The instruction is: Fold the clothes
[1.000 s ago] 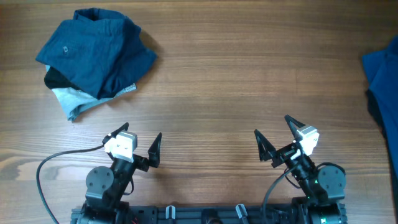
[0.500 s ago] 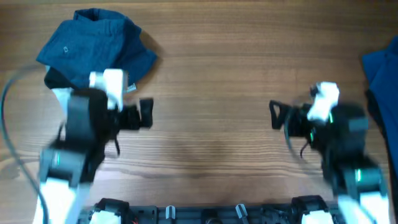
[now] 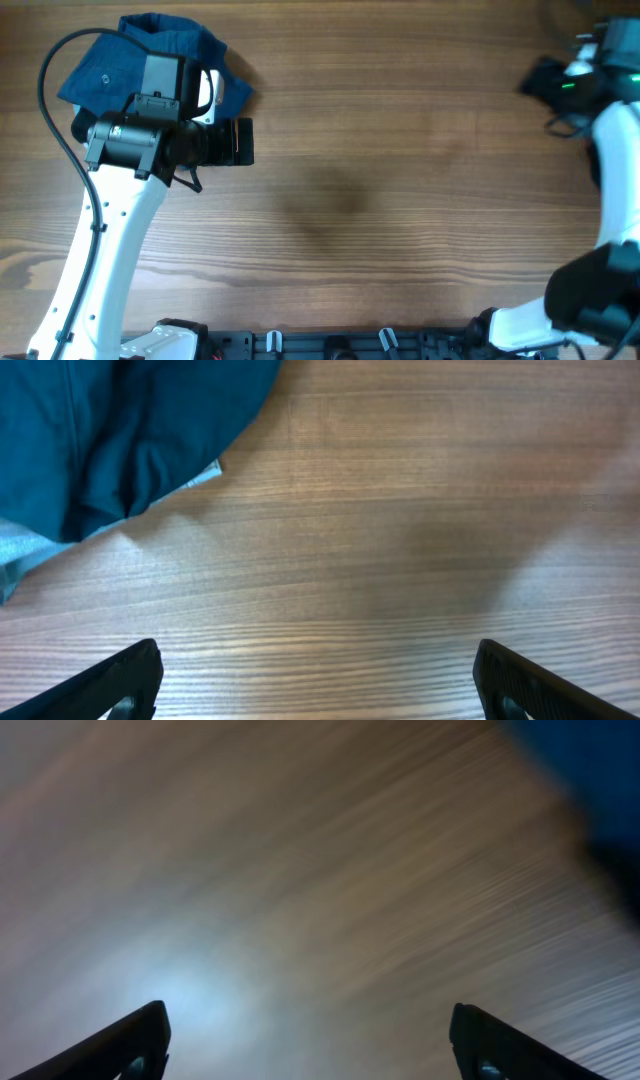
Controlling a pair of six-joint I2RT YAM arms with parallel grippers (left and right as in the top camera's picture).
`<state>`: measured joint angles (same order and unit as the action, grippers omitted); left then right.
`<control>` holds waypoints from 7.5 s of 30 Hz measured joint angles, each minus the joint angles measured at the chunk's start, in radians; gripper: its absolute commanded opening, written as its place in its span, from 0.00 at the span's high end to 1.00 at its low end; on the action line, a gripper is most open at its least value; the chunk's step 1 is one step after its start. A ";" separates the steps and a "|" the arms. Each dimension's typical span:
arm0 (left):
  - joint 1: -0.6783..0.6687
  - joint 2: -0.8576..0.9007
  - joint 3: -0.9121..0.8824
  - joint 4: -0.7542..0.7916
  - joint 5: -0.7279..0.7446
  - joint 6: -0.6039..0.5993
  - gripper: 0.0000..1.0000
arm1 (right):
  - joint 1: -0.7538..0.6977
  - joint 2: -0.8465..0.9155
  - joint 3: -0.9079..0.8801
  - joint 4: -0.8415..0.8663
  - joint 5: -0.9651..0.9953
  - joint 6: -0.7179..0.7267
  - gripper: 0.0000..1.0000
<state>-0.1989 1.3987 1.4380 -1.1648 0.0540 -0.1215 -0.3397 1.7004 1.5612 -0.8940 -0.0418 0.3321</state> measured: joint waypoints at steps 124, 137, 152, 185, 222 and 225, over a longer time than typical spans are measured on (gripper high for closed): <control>0.066 0.792 0.164 0.135 -0.047 -0.001 0.96 | 0.364 -0.078 -0.141 -0.045 -0.035 0.030 0.17; -0.017 0.351 0.108 0.160 -0.039 -0.020 0.60 | 0.363 0.040 -0.452 0.401 -0.126 0.093 0.48; -0.172 0.438 0.109 0.367 0.214 0.103 0.82 | 0.344 0.006 -0.454 0.370 -0.236 0.138 0.73; -0.172 0.427 0.109 0.230 0.114 0.132 0.36 | 0.498 0.333 -0.278 0.798 -0.372 0.351 0.47; -0.172 0.322 0.109 0.230 0.107 0.135 0.23 | -0.332 -0.142 -0.813 0.309 0.049 0.274 0.69; -0.172 0.322 0.109 0.230 0.107 0.135 0.23 | -0.333 -0.127 -0.813 0.314 0.086 0.275 0.96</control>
<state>-0.3714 1.7203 1.5471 -0.9352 0.1612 0.0135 -0.6724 1.5730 0.7486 -0.5804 0.0441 0.6075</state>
